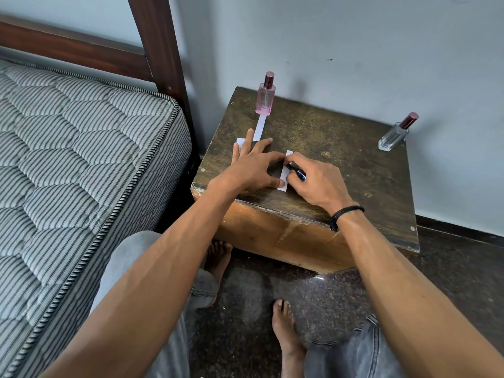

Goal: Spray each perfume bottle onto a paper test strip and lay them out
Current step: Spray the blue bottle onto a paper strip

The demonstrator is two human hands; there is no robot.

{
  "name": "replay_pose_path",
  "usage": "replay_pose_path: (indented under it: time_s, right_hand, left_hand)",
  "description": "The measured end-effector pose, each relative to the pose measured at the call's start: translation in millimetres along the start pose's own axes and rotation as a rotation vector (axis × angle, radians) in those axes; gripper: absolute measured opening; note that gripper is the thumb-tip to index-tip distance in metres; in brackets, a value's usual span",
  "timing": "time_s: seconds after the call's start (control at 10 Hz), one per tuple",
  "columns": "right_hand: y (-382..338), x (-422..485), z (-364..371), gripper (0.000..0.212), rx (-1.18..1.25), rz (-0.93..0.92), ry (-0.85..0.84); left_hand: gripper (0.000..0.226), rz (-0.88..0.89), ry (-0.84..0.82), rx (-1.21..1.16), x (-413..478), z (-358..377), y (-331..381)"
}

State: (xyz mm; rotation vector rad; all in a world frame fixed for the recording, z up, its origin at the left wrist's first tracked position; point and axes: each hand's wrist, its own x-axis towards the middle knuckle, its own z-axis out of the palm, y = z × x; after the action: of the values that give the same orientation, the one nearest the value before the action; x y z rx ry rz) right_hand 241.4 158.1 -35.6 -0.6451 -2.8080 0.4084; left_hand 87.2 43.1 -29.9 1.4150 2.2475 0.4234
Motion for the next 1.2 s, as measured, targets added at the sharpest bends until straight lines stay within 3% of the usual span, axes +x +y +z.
replay_pose_path:
  time_s: [1.2]
  right_hand:
    - [10.8,7.1,1.7,0.028,0.045,0.025,0.009]
  left_hand:
    - [0.068,-0.009,0.001,-0.048,1.6,0.3,-2.4]
